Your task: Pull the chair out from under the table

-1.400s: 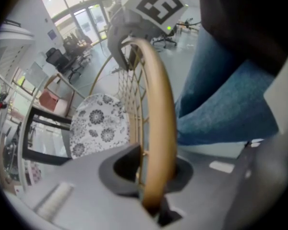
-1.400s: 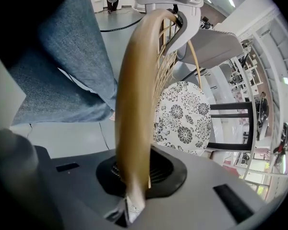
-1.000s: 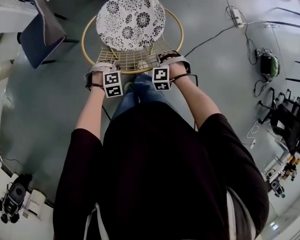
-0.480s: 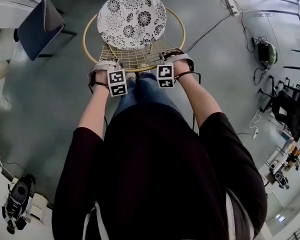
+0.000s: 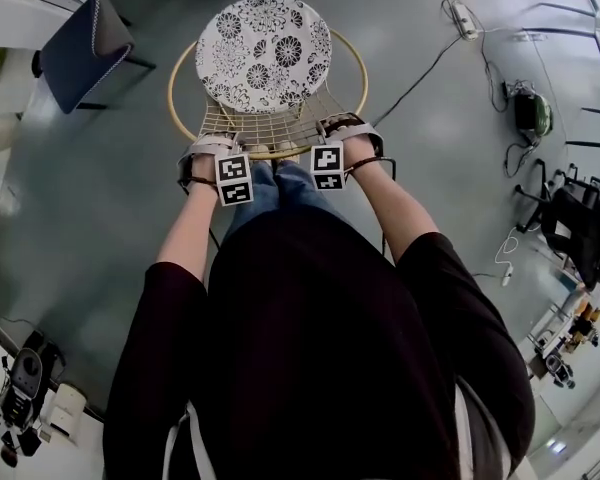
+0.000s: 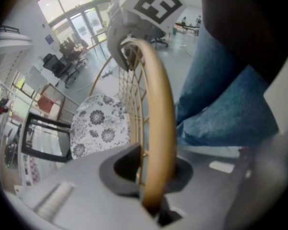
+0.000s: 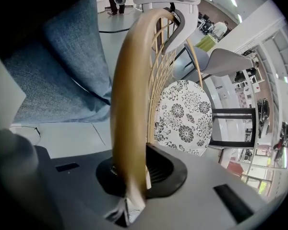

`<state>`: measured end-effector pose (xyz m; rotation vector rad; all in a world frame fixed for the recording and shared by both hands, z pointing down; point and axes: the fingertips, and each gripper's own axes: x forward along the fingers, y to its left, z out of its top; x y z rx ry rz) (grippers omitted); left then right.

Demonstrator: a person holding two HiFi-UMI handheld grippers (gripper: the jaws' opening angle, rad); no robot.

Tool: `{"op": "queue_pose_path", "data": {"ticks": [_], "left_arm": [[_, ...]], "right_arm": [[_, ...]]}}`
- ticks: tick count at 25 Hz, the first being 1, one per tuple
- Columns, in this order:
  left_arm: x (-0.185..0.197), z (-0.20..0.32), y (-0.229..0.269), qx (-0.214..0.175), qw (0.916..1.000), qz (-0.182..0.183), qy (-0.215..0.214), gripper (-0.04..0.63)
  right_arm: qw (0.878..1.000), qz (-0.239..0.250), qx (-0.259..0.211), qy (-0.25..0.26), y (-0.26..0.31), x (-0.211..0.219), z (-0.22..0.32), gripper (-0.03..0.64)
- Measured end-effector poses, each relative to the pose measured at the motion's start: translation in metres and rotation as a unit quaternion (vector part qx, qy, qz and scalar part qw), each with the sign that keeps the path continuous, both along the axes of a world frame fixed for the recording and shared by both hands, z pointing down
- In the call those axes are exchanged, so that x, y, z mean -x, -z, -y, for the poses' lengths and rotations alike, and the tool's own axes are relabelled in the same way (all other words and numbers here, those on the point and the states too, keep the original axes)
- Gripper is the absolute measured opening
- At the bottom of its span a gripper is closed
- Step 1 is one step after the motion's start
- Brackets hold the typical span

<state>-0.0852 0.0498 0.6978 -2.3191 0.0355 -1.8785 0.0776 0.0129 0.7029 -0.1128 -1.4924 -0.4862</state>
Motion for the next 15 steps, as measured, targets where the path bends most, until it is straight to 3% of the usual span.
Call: {"op": "queue_pose_path", "data": {"ticks": [11,15], "left_arm": [[-0.008,-0.018,0.001,0.007,0.9999,0.002,0.009,0.040],[-0.008,-0.019,-0.001,0.029,0.9994,0.000,0.021,0.094]], "right_arm": [[1.000,0.007,0.000,0.012,0.002,-0.007,-0.015,0.032],[0.999,0.021,0.042,-0.011,0.002,-0.005,-0.019,0.035]]}}
